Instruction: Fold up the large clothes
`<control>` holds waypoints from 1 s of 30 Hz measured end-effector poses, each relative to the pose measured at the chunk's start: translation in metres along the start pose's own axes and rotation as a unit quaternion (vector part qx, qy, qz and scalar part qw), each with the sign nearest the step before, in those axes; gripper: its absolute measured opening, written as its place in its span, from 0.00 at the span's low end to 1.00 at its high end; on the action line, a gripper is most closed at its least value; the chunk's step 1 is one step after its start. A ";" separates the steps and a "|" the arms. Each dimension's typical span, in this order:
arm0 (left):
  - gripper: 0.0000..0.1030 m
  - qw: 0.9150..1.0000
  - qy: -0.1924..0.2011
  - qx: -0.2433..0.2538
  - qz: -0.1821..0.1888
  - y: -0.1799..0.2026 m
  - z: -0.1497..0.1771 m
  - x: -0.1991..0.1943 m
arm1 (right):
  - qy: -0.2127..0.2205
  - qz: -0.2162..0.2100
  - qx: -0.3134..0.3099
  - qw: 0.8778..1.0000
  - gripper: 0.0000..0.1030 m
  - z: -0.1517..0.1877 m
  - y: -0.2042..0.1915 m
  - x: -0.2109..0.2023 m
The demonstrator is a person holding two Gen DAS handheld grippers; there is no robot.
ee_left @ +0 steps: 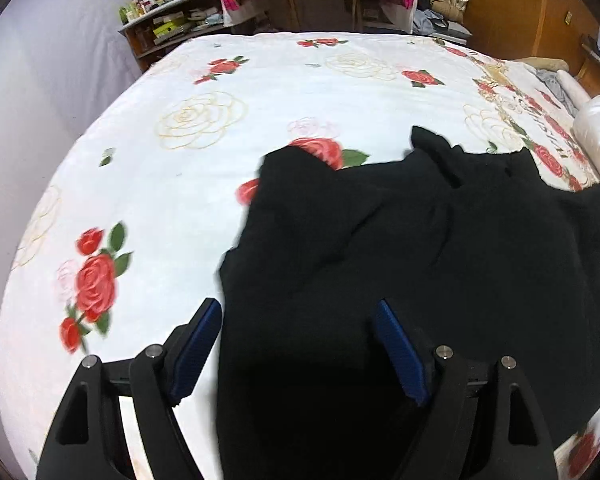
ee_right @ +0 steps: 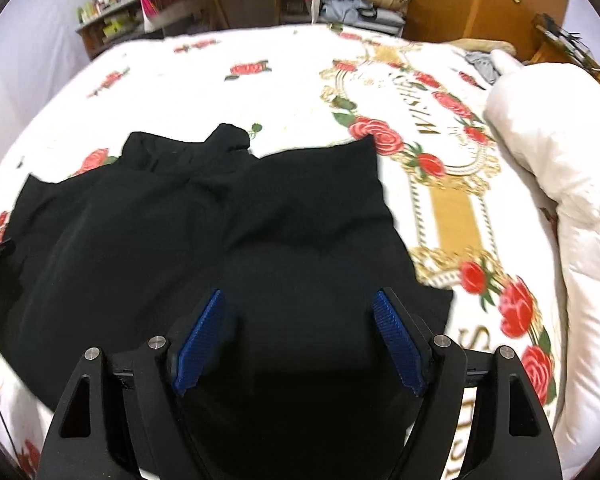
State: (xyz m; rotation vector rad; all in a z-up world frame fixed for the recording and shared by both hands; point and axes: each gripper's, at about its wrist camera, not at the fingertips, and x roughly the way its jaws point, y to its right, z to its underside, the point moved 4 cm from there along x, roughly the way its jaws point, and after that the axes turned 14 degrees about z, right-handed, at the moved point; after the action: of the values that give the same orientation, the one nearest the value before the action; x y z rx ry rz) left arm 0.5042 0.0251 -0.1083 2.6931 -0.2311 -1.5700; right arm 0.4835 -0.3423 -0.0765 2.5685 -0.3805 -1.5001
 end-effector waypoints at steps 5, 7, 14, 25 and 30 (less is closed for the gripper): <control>0.80 1.000 -0.021 0.011 -0.016 -0.014 0.029 0.008 | 0.004 -0.015 0.005 1.000 0.74 0.052 0.013 -0.006; 0.80 0.999 -0.034 -0.023 0.004 -0.021 0.038 0.021 | -0.021 -0.016 -0.011 1.000 0.74 0.069 0.005 0.018; 0.86 0.995 -0.037 -0.083 0.034 -0.032 0.038 0.023 | 0.003 -0.043 0.025 0.999 0.81 0.068 0.015 0.021; 0.85 0.994 -0.019 -0.095 0.042 -0.047 0.041 0.013 | -0.039 -0.170 0.207 0.963 0.81 0.063 0.099 0.066; 0.85 0.997 -0.022 -0.066 0.039 -0.036 0.036 0.015 | -0.059 -0.208 0.245 0.945 0.87 0.043 0.090 0.096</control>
State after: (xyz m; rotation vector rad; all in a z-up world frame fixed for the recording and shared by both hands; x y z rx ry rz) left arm 0.4850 0.0609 -0.1422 2.5208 -0.2214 -1.5644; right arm 0.4780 -0.4561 -0.1551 3.1032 -0.2588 -1.9099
